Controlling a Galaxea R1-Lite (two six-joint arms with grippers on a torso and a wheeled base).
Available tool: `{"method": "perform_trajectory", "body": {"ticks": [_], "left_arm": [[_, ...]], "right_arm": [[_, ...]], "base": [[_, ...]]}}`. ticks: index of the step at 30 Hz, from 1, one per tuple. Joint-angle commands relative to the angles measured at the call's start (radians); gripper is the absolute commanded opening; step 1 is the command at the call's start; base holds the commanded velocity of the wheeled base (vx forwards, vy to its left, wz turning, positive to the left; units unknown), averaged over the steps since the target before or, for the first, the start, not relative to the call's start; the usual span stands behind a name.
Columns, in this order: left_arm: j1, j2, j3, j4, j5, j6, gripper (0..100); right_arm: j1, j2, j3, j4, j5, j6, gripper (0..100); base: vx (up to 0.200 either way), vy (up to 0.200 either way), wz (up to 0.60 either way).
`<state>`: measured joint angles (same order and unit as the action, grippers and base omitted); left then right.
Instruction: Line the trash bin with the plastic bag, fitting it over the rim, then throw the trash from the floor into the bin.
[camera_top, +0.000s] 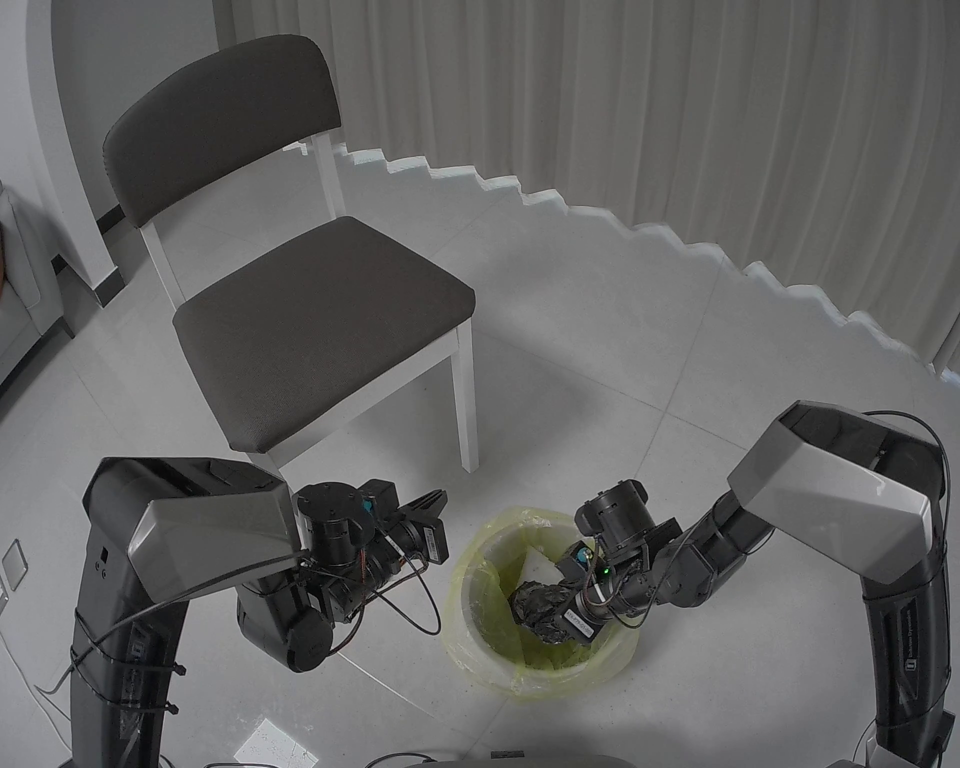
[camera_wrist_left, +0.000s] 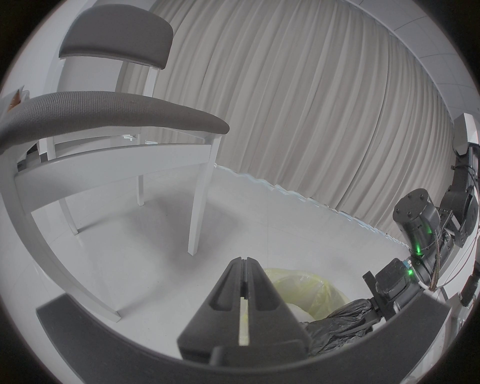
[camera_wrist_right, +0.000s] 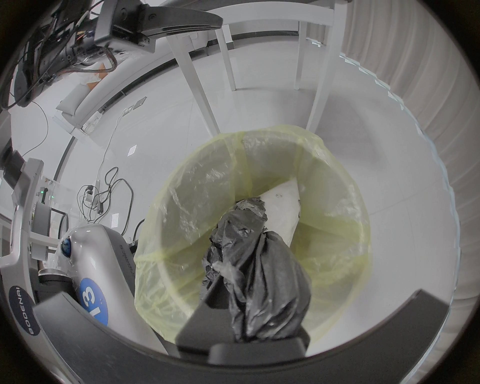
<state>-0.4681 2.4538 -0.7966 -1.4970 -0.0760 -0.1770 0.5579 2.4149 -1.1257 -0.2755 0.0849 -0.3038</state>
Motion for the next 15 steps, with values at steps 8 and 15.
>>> {"method": "perform_trajectory", "body": {"ticks": [8,15], "left_arm": [[-0.001,0.008,0.004,-0.002,0.001,-0.001,0],[-0.001,0.019,0.004,-0.014,0.001,-0.001,0]], "right_arm": [[0.045,0.07,-0.085,0.016,-0.002,0.0,0],[-0.015,0.081,-0.103,0.05,-0.014,-0.001,0]], "base": [[0.0,0.0,0.0],[0.0,0.0,0.0]]}}
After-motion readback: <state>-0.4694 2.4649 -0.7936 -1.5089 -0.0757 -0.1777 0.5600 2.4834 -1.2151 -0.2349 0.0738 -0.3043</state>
